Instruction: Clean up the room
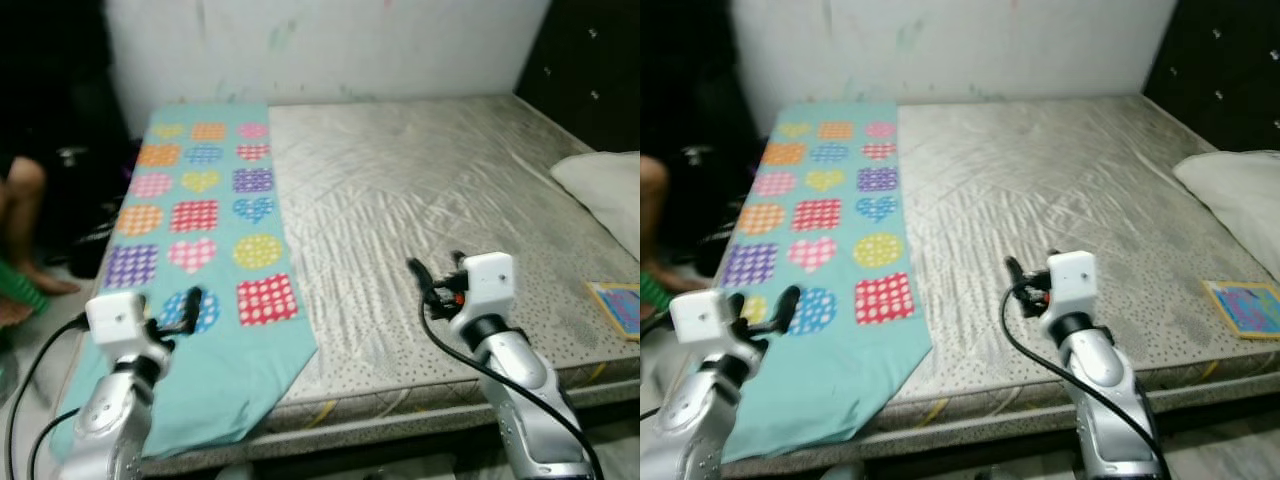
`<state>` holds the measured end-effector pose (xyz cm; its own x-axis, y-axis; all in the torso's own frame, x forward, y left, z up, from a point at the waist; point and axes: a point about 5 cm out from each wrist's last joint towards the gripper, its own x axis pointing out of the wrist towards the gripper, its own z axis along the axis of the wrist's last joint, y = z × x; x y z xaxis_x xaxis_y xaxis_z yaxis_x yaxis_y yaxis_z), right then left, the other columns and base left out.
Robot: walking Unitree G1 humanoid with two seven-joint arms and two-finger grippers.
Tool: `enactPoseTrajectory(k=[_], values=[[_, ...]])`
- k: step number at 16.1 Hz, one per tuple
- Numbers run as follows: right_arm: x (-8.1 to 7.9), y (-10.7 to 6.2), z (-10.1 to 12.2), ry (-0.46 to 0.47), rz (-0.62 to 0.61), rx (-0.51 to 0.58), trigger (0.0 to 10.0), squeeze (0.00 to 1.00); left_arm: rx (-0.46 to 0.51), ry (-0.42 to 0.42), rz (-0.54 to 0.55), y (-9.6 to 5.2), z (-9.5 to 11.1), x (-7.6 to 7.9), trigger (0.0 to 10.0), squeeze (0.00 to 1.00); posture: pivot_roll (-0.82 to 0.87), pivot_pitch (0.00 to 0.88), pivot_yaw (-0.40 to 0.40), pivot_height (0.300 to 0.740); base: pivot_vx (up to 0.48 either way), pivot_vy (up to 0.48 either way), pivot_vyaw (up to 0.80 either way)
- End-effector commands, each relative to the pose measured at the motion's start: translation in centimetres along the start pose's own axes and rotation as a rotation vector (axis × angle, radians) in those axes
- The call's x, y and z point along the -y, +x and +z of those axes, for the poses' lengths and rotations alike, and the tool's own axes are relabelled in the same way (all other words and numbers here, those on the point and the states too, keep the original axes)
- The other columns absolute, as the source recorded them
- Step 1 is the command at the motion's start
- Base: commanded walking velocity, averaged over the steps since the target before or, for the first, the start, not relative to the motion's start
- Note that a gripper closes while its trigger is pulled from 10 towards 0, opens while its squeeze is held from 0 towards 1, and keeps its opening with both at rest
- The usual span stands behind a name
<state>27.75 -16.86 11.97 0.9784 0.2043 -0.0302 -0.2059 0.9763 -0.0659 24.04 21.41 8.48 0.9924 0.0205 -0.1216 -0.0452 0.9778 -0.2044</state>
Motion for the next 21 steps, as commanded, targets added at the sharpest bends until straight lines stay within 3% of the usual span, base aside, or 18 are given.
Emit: enactPoseTrajectory(k=[1,5,11,21], values=[[0.67,-0.12,0.07,-0.012,-0.013,0.001,10.0,0.00,-0.001,0.000,-0.018,0.21,0.06,0.64,10.0,0.00,-0.18,0.000,-0.001,0.670,0.000,0.000,0.00],[0.32,-0.21,-0.01,-0.009,0.027,-0.009,10.0,0.00,-0.014,-0.007,-0.007,0.01,-0.13,0.64,10.0,0.00,-0.16,0.000,-0.015,0.670,0.000,0.000,0.00],[-0.06,-0.77,-0.15,-0.021,0.066,-0.018,10.0,0.00,-0.021,-0.012,-0.003,-0.53,-0.02,0.66,10.0,0.00,-0.16,0.026,-0.016,0.600,0.000,0.000,0.00],[0.38,-0.66,-0.25,-0.049,0.078,-0.030,10.0,0.00,0.009,-0.015,-0.010,-0.61,0.63,0.77,10.0,0.00,-0.16,0.065,-0.021,0.600,0.000,0.000,0.00]])
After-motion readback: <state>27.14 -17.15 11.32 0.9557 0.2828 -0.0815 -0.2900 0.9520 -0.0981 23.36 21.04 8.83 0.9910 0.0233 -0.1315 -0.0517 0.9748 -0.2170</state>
